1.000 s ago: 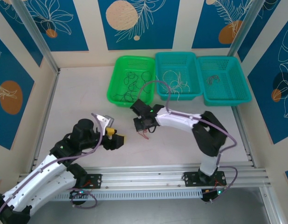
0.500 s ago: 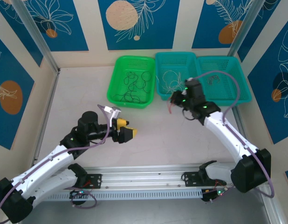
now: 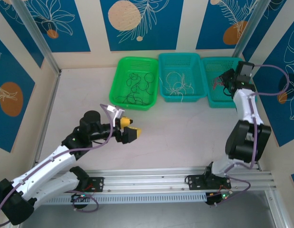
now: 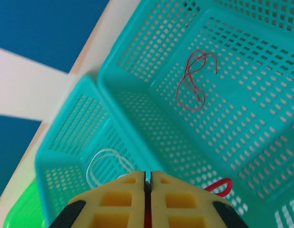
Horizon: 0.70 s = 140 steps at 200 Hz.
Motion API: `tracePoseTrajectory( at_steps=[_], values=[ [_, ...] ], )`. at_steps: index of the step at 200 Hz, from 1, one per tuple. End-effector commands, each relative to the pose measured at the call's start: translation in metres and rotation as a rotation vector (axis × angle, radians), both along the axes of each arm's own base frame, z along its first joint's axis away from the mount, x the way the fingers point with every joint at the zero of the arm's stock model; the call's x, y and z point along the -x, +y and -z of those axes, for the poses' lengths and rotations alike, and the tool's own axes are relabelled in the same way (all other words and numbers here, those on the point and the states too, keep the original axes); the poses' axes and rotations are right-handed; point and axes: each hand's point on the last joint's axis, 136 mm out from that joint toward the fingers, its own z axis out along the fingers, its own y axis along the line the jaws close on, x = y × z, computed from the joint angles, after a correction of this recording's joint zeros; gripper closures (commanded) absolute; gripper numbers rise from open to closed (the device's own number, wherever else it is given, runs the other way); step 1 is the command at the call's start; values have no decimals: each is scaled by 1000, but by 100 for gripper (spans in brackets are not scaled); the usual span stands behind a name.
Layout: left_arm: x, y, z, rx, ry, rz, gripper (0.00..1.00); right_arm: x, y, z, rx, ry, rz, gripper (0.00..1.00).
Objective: Untangle the cables
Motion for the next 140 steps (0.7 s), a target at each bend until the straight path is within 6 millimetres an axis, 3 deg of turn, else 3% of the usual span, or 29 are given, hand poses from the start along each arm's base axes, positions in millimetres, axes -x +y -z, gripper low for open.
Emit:
tracePoseTrajectory(
  at_steps=[1,7,16,43,72,95,118,140],
  values=[
    [-2,5,-14,-13,-58,-31,0,-14,-8,17,-41,67,-17,68],
    [-4,8,-12,-28,-56,-51,0,-16,-9,18,-56,85,-21,54],
    [-10,14,-5,-64,-41,-104,1,-17,-9,18,-69,109,-34,47],
    [-32,41,25,-222,14,-294,3,1,4,0,-59,74,-78,46],
    [-60,72,39,-347,-79,-489,0,52,34,-8,-25,0,-140,46],
    [-91,114,44,-470,-209,-705,0,97,66,-1,131,-33,-188,45],
    [-114,151,47,-517,-280,-882,0,130,93,15,351,-100,-238,44],
    [-128,182,54,-557,-321,-1000,0,151,97,36,522,-116,-232,40]
  ],
)
